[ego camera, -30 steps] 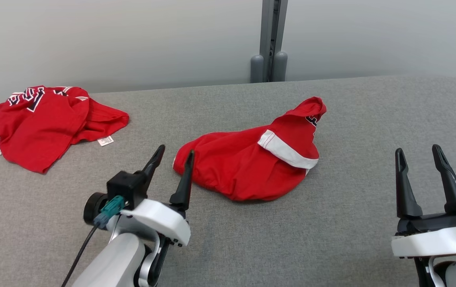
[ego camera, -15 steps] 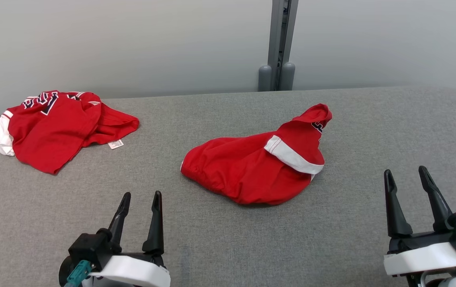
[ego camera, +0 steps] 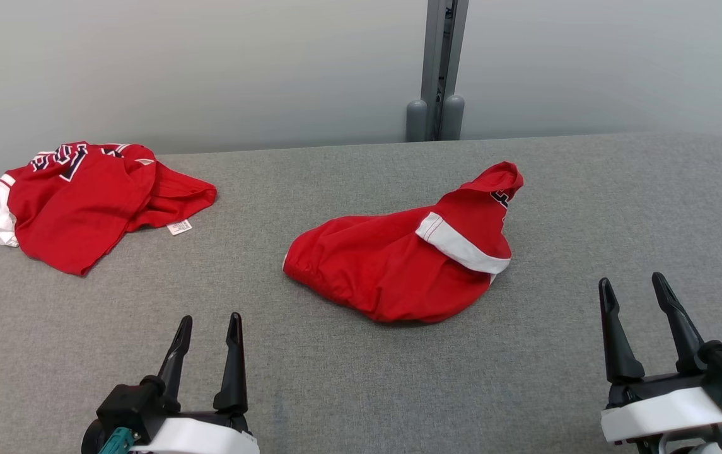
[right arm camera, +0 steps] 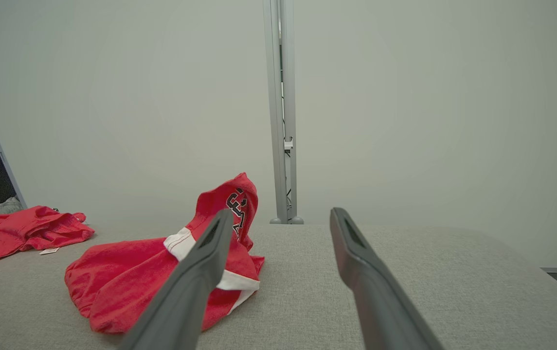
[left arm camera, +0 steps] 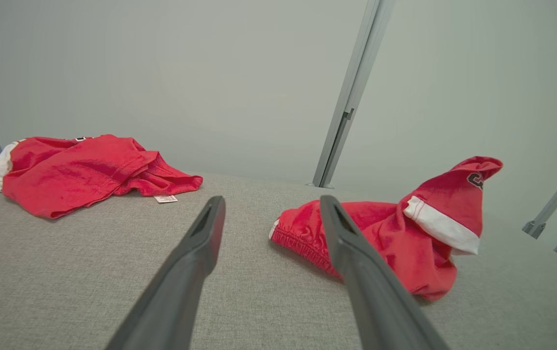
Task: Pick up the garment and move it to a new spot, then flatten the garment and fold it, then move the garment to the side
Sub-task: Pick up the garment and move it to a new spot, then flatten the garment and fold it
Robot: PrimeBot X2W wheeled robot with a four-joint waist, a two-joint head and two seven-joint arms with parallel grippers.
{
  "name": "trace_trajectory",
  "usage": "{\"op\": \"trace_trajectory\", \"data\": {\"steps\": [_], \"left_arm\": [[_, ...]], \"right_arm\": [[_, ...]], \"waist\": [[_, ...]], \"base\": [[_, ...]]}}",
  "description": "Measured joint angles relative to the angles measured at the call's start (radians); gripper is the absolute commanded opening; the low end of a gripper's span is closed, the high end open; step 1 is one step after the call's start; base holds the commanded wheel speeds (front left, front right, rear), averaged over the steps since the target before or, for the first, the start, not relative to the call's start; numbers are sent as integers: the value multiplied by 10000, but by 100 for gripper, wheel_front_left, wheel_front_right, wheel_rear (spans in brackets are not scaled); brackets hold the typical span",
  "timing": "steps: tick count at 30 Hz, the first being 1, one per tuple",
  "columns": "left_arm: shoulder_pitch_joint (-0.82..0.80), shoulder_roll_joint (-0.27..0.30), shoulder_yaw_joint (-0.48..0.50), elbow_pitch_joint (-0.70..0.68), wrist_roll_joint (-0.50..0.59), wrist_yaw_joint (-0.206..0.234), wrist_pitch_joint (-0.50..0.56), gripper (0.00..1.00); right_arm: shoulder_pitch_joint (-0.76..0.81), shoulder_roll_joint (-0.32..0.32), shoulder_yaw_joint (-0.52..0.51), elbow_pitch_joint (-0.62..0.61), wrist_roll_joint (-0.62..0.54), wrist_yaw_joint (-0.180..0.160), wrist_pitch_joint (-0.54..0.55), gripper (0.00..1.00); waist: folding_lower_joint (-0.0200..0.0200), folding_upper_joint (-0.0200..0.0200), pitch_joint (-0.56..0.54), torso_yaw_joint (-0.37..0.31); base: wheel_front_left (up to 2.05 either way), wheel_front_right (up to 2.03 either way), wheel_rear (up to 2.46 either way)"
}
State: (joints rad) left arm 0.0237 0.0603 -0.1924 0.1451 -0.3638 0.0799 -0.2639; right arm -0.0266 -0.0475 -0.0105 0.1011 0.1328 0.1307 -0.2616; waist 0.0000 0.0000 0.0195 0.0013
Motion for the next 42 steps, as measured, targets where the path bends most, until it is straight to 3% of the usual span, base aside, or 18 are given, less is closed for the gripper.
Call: {"op": "trace_trajectory", "data": {"steps": [15, 28, 42], "left_arm": [[0, -105, 132, 153, 278, -255, 0, 100], [-5, -113, -65, 178, 213, -213, -2, 100], [-81, -115, -405, 94, 198, -182, -2, 100]], "right_arm": [[-38, 0, 2, 221, 6, 0, 2, 100], [-50, 0, -40, 274, 23, 0, 2, 100], [-43, -10, 153, 1020, -198, 0, 0, 100]], "waist": [[0, 0, 43, 19], [0, 0, 105, 65], [0, 0, 300, 730]], "base": [[0, 0, 0], [0, 0, 0], [0, 0, 0]]}}
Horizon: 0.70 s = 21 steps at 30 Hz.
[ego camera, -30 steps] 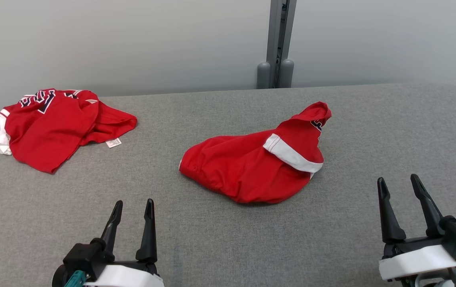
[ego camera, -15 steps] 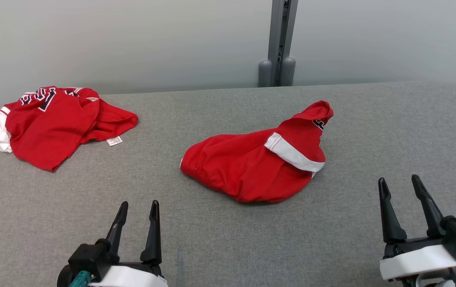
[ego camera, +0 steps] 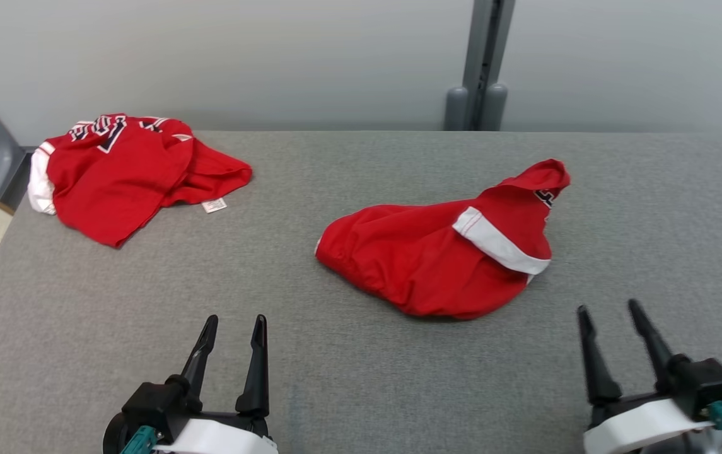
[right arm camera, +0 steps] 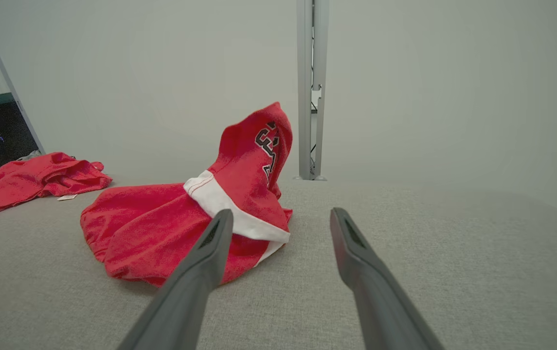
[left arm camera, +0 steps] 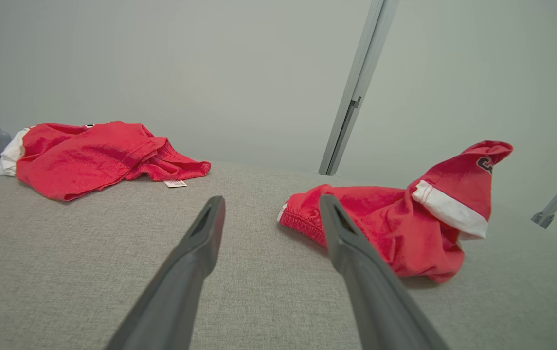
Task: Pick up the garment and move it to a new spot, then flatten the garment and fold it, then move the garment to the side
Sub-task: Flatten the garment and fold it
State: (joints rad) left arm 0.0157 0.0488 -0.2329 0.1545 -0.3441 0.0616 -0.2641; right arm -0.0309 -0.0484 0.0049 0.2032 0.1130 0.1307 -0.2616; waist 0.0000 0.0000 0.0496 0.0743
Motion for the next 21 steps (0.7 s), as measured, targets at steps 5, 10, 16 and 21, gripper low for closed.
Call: {"op": "trace_trajectory", "data": {"steps": [5, 10, 16, 21], "left_arm": [[-40, 0, -190, -69, -17, 15, 0, 100], [-72, 2, -370, -140, -86, 75, 0, 100], [-208, -2, -591, -219, -169, 115, 0, 100], [-264, 0, -732, -245, -272, 194, 0, 100]], "right_arm": [[-90, 15, 890, 813, -196, 0, 2, 100], [-682, 15, 1501, 1689, -920, 0, 2, 100], [-1887, 21, 1678, 3346, -2878, 0, 0, 100], [-2688, 2, 938, 4855, -4253, 0, 0, 80]], "waist": [[0, 0, 151, 510], [0, 0, 356, 1133], [0, 0, 648, 1892], [0, 0, 828, 2470]], "base": [[0, 0, 0], [0, 0, 0], [0, 0, 0], [0, 0, 0]]}}
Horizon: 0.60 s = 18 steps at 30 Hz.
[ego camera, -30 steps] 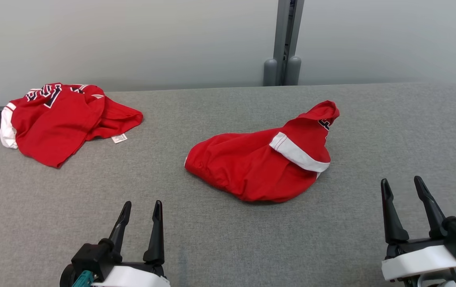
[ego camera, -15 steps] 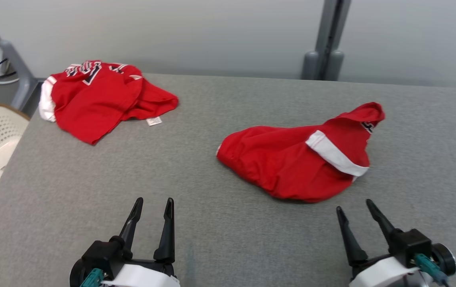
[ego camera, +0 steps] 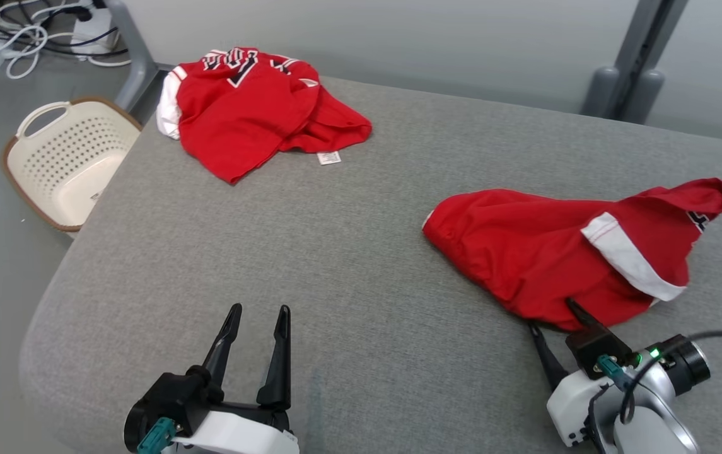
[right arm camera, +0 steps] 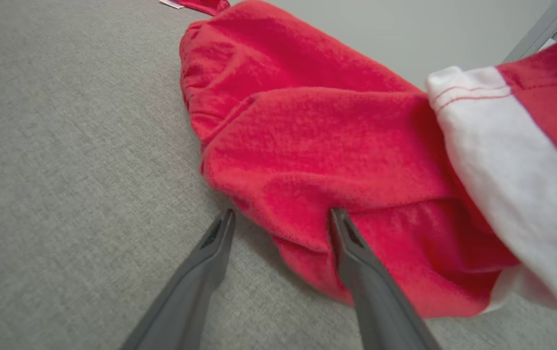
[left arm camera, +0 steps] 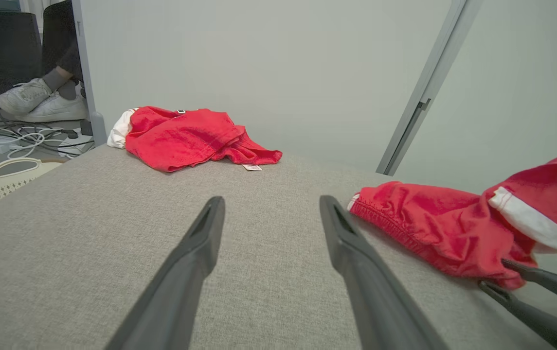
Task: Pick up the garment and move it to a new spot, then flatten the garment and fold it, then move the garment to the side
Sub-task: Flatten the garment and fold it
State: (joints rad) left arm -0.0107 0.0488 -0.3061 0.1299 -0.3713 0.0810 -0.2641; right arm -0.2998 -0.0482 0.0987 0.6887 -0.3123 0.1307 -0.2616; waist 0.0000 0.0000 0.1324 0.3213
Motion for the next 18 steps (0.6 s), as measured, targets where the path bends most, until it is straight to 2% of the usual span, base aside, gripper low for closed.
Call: {"op": "trace_trajectory", "data": {"steps": [1, 2, 4, 9, 18], "left_arm": [[-4, -4, -6, -2, -4, 15, 0, 100], [-9, -2, -4, -4, -6, 38, 0, 100], [-9, 6, 4, -4, -40, 81, 0, 100], [-4, 2, 69, 2, -59, 113, 0, 100], [33, -4, 134, 58, 19, 81, 0, 100]], "right_arm": [[-132, -2, -40, 194, -109, 0, 2, 47], [-253, -2, -40, 336, -125, 0, 2, 38], [-455, 12, -35, 433, -104, 0, 0, 0], [-576, 8, 182, -186, 608, 0, 2, 0], [-314, 10, 1392, -2878, 1941, 0, 2, 0]], "waist": [[0, 0, 22, 96], [0, 0, 38, 175], [0, 0, 52, 279], [0, 0, -37, 187], [0, 0, -331, -530]], "base": [[0, 0, 0], [0, 0, 0], [0, 0, 0], [0, 0, 0], [0, 0, 0]]}}
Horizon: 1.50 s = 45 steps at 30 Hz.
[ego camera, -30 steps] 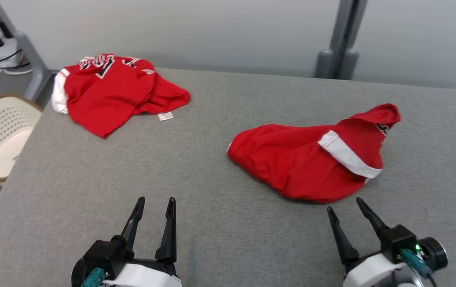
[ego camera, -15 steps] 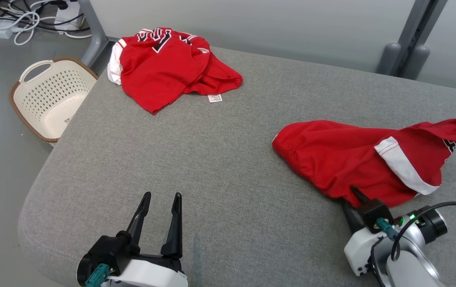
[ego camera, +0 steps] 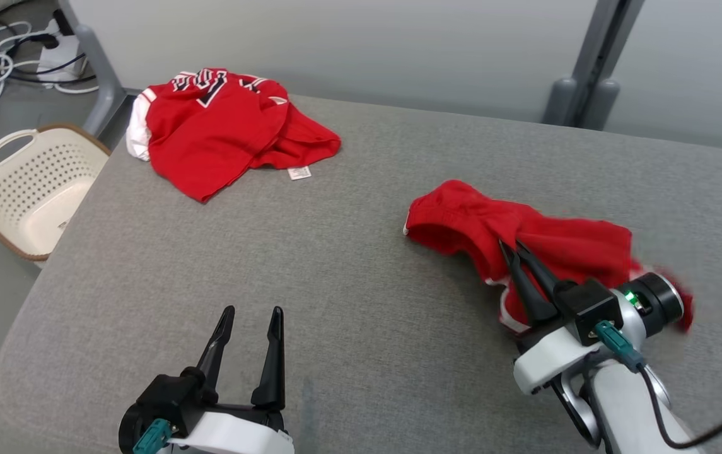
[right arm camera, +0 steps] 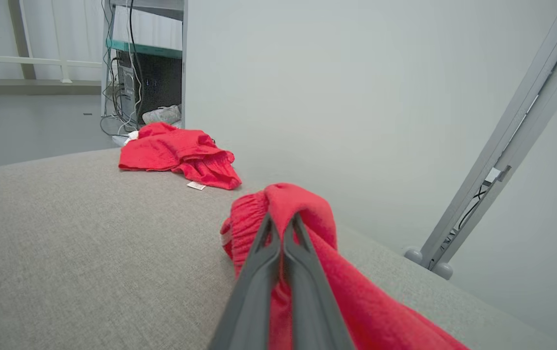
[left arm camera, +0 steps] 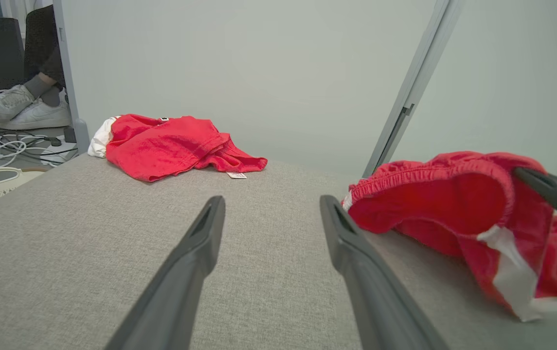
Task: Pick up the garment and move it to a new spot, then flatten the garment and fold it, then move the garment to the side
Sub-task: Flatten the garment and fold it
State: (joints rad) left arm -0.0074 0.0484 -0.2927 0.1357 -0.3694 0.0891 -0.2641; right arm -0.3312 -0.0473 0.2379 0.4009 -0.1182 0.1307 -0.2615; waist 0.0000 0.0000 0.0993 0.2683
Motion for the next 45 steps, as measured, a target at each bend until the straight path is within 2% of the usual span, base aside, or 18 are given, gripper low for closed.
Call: {"op": "trace_trajectory", "data": {"steps": [8, 11, 15, 24, 29, 31, 32, 33, 34, 40, 43, 45], "left_arm": [[9, 2, -61, -6, 13, -17, 0, 100], [9, 2, -73, -17, 10, -44, 0, 100], [-9, 2, -130, -44, -21, -46, 0, 100], [-267, 4, -228, -71, -236, 13, 0, 100], [-516, 4, -424, -115, -364, 23, 0, 100], [-587, 2, -497, -140, -374, 65, 0, 100], [-616, 4, -531, -138, -374, 88, 0, 100], [-637, 10, -571, -130, -374, 88, 0, 100], [-657, 6, -625, -121, -374, 90, 0, 100], [-790, 6, -706, -84, -364, 136, 0, 100], [-790, 6, -644, -27, -314, 138, 0, 100], [-790, 0, -606, 0, -278, 130, 0, 100]], "right_arm": [[225, -2, 301, -1929, 351, 0, -2, 0], [196, -4, 550, -2031, 349, 0, 232, 0], [-191, -56, 422, -1515, 182, 2, 376, 0], [-2553, -1356, 38, 1814, -274, 0, 571, 0], [-3737, -1503, 48, 3864, -303, 0, 405, 0], [-4178, -1528, 6, 4504, -380, 2, 314, 4], [-4360, -1538, -6, 4811, -479, 2, 301, 49], [-4505, -1553, -31, 5104, -619, 2, 244, 49], [-4611, -1569, -153, 5375, -667, 2, 232, 100], [-5086, -1547, -780, 6207, -798, 2, 50, 100], [-5188, -1480, -947, 6149, -792, 2, 27, 100], [-5173, -1425, -991, 5666, -675, 0, 21, 100]], "waist": [[0, 0, -186, -260], [0, 0, -142, -68], [0, 0, -53, 138], [0, 0, 528, 807], [0, 0, 970, 1094], [0, 0, 1139, 1194], [0, 0, 1221, 1228], [0, 0, 1295, 1256], [0, 0, 1355, 1277], [0, 0, 1472, 1133], [0, 0, 1447, 889], [0, 0, 1409, 693]], "base": [[0, 0, 0], [0, 0, 0], [0, 0, 0], [0, 0, 0], [0, 0, 0], [0, 0, 0], [0, 0, 0], [0, 0, 0], [0, 0, 0], [0, 0, 0], [0, 0, 0], [0, 0, 0]]}}
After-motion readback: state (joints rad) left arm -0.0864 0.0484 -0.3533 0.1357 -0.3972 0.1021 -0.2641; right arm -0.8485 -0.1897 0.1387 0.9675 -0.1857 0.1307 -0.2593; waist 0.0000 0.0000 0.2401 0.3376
